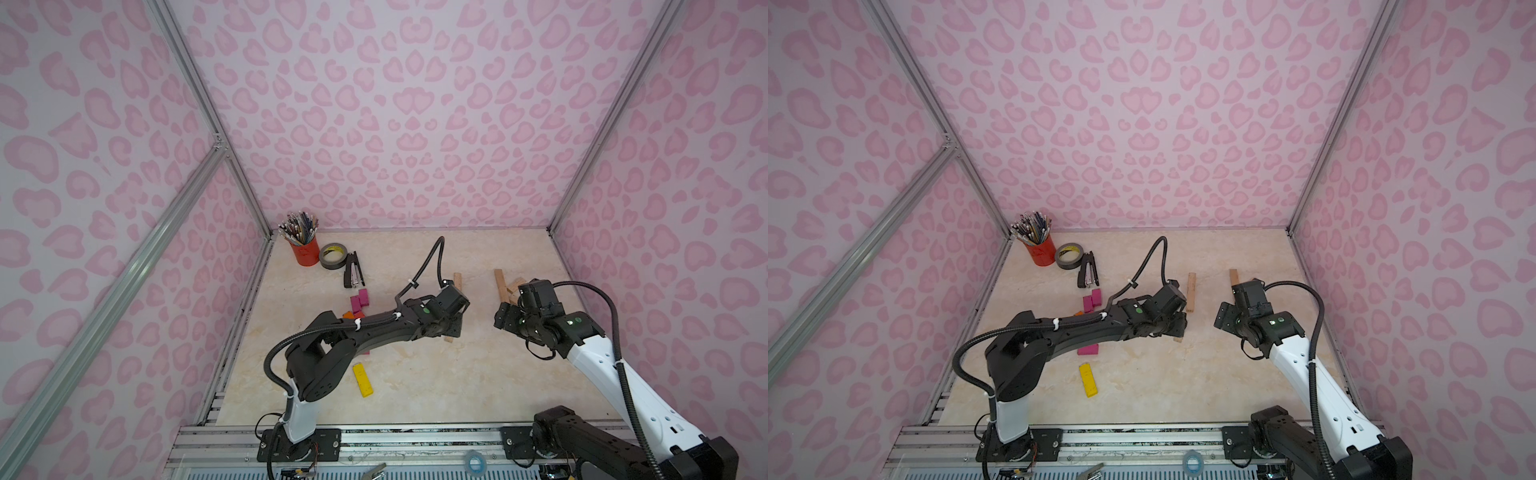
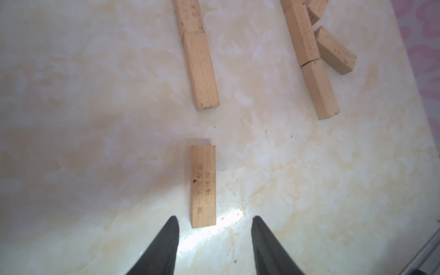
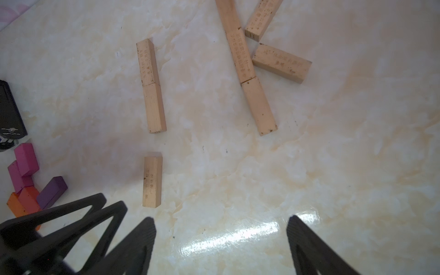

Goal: Assemble the letter k with building blocks
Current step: Place the building block at the center of the board, then assemble the building block at the center of the board.

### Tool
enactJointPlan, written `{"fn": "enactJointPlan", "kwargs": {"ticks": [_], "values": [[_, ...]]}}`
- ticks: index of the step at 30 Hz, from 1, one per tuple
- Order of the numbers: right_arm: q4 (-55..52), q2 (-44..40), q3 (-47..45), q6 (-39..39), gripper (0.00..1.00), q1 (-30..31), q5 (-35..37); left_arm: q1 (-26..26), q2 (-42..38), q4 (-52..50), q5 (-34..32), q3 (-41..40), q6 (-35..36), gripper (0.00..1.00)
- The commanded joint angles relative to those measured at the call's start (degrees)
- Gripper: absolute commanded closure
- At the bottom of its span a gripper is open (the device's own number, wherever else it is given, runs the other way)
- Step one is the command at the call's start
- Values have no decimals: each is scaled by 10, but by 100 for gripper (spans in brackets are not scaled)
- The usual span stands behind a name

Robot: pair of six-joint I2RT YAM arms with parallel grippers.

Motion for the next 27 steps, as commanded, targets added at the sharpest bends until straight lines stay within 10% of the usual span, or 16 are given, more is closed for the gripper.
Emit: {"fn": "enactJointPlan", "kwargs": {"ticks": [1,13,27], "values": [[0,25,6,33,15,24,-11,26,-85,67,25,-76,13,44],[32,215,77,98,17,146,17,203,-449,119,167,-347,131,16],[73,387,143,96,37,165,23,227,-572,94,225,-406,332,0]]}}
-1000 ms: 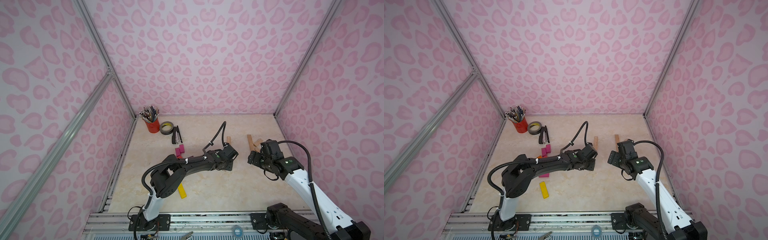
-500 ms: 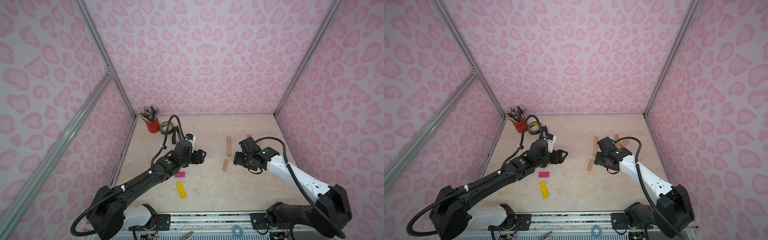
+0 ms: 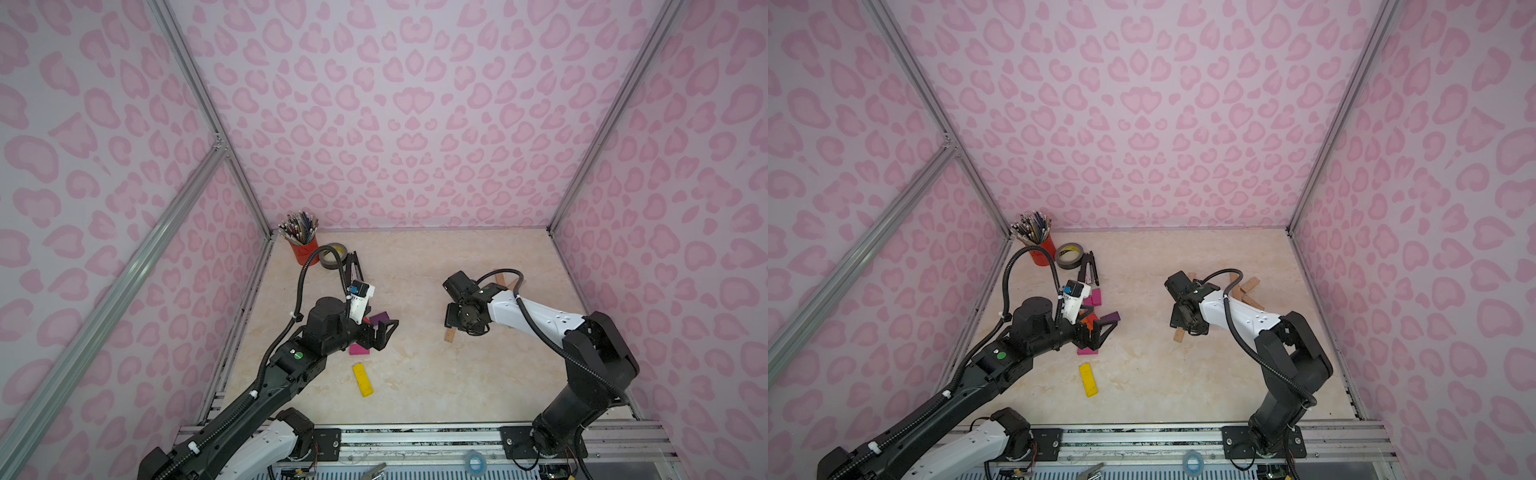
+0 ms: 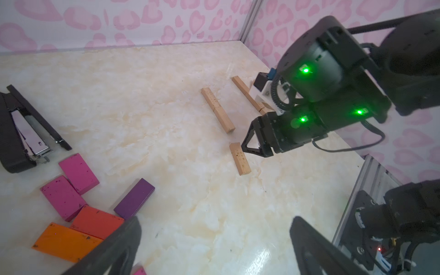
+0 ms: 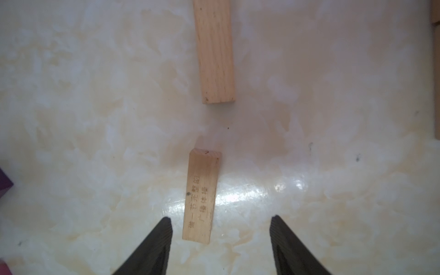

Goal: Assemble the letter k with building blocks
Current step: Assemble the building block at the center of the board.

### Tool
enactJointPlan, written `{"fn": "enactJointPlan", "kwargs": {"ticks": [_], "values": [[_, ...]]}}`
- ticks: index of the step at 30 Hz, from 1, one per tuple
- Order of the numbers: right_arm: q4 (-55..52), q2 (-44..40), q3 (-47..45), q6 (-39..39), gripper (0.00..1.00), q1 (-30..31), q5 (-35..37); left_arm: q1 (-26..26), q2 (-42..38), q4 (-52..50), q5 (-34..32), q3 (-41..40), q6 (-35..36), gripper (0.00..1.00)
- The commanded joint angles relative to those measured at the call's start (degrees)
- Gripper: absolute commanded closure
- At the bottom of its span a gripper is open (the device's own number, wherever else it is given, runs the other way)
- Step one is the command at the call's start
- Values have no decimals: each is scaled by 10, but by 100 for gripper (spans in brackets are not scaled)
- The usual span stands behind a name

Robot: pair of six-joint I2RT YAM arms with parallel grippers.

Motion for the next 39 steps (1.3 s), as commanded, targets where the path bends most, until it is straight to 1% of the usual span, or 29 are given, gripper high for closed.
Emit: {"fn": "enactJointPlan", "kwargs": {"ticks": [1,6,19,23,27,34,39], "values": [[10,25,8,1,38,1,2,1,-11,3,15,-6,71,0],[20,50,15,5,45,2,-6,1,-19,14,4,-15,93,0],[27,83,23,2,63,3,-15,1,-15,24,0,-29,96,0],[27,87,23,-1,68,3,-11,1,-15,23,-2,-30,96,0],[25,84,19,-15,74,-2,-6,1,-17,21,-6,-31,96,0],[16,69,9,-49,75,-31,-10,1,-16,22,-7,-32,97,0],[15,77,17,-64,75,-42,-20,1,-13,25,-5,-32,96,0]]}}
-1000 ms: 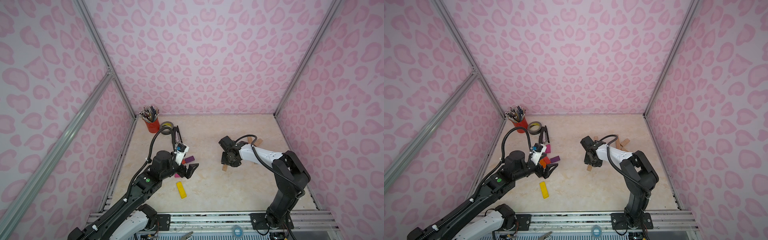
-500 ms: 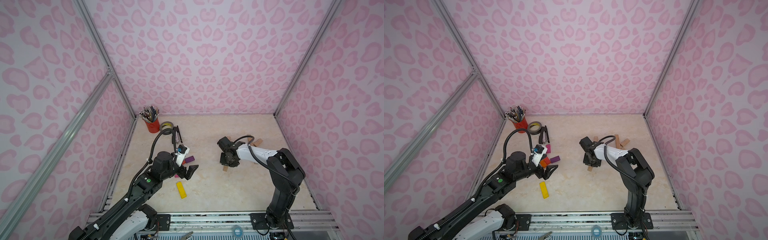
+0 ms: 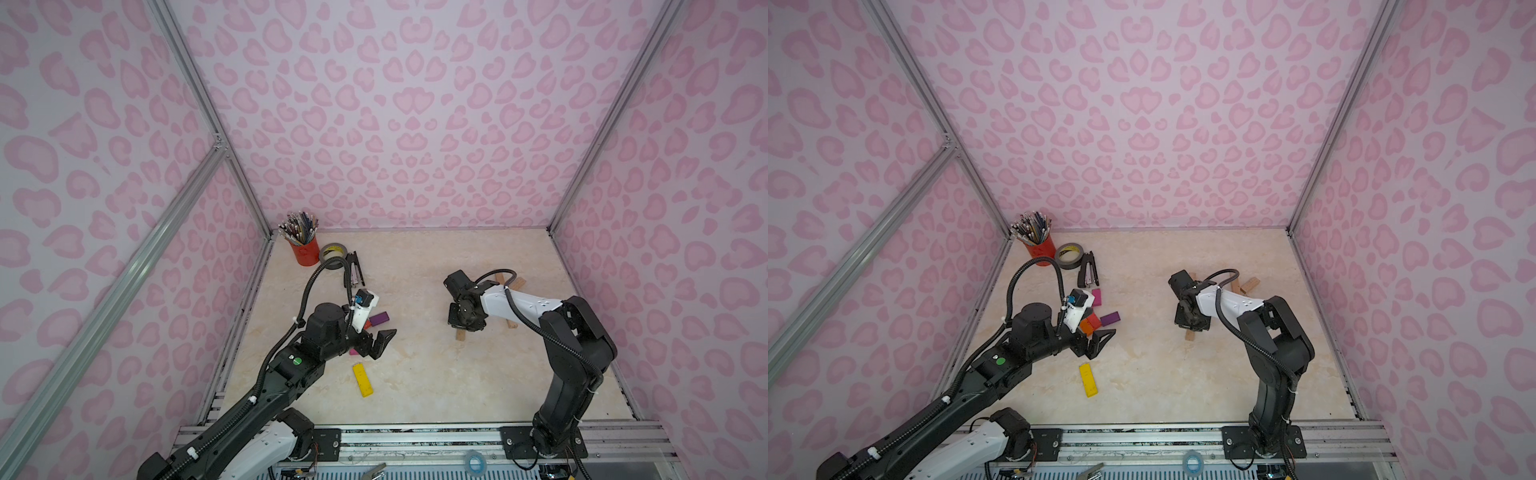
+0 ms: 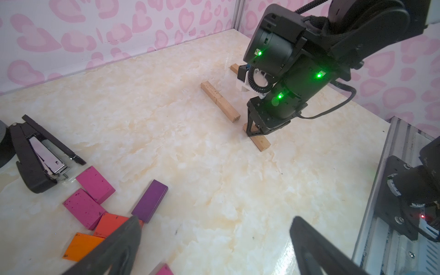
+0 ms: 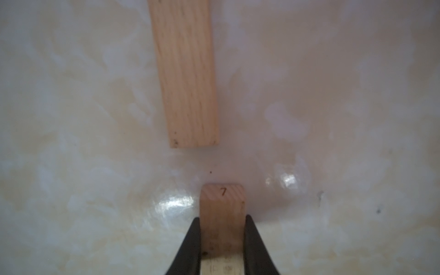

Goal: Assemble the letter k with building blocks
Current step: Assemble the building block at the center of the board.

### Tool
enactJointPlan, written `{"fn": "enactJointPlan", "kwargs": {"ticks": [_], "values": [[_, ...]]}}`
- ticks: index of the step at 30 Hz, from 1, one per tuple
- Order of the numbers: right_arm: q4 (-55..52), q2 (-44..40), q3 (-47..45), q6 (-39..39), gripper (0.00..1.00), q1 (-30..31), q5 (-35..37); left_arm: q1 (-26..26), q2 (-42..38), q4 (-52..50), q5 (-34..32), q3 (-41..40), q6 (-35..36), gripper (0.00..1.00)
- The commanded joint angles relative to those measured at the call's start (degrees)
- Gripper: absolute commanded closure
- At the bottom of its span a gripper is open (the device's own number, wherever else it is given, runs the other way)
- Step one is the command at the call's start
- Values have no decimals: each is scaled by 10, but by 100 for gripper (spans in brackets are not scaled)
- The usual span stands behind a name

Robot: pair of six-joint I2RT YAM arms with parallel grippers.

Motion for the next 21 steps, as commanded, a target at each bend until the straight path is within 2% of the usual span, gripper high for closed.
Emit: {"fn": "enactJointPlan", "kwargs": {"ticks": [1,21], "values": [[-6,9,7,-17,75,-4,-10,1,2,20,1,-3,5,0],[-12,47,43,-24,74,-5,-5,4,8,24,-2,-5,2,0]]}}
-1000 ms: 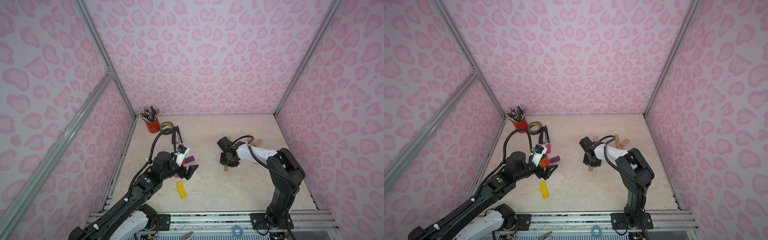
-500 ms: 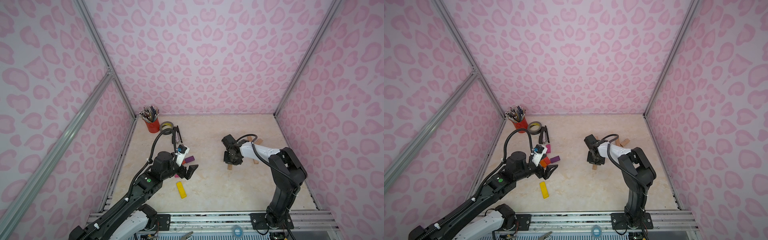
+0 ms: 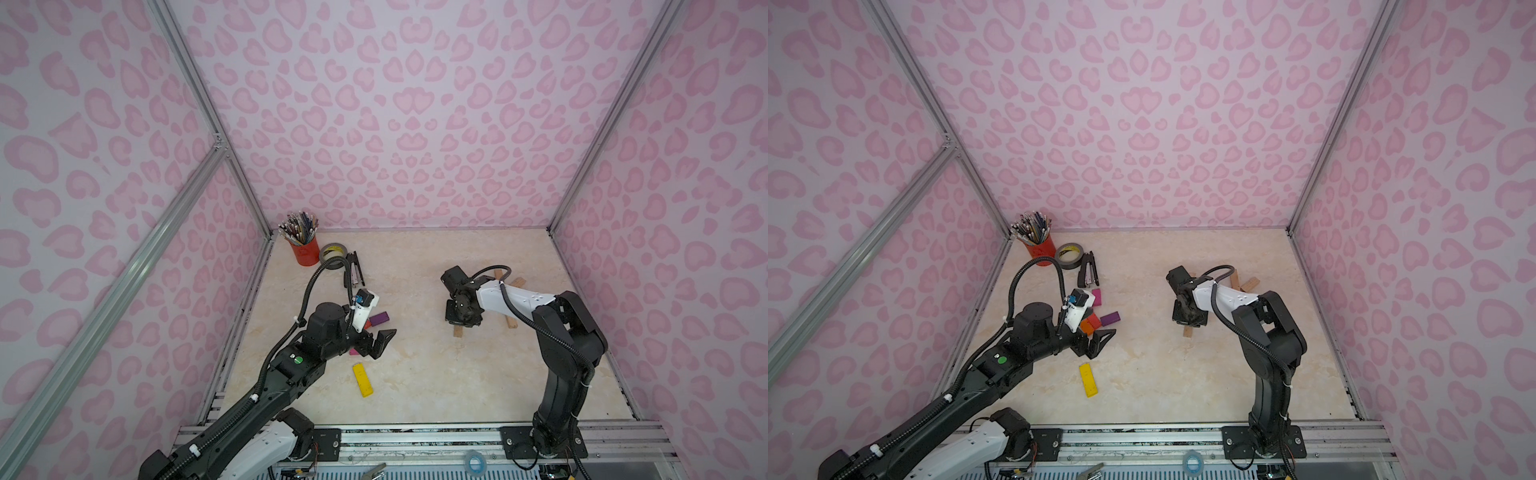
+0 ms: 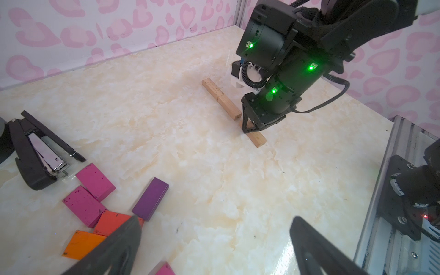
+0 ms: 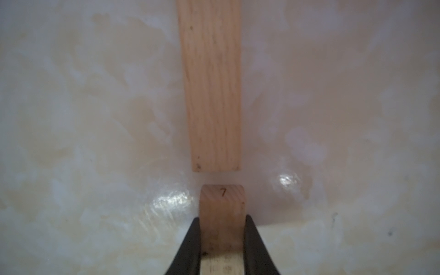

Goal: Assemble the letter k with building blocks
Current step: Assemble the building block at the center of the board.

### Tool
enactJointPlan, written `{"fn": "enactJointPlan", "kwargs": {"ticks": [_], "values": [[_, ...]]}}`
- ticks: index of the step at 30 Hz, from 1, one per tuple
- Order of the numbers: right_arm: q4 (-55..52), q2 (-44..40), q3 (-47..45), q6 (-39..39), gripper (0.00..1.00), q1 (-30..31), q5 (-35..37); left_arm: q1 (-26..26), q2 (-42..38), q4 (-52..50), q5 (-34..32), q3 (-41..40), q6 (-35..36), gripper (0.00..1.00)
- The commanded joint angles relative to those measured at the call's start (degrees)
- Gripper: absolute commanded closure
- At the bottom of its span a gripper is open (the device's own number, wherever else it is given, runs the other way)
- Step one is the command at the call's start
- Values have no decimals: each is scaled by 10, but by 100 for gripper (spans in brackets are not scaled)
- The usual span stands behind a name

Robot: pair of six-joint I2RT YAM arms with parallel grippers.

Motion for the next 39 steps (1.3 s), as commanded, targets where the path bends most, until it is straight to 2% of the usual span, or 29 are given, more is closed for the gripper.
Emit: {"fn": "enactJointPlan", "kwargs": {"ticks": [1,27,39], "values": [[0,10,0,-4,74,-1,4,2,1,24,-2,-4,2,0],[1,23,21,-7,71,-7,3,9,15,30,6,-4,-5,0],[-4,7,25,-7,65,-7,4,11,17,31,8,-6,-8,0]]}}
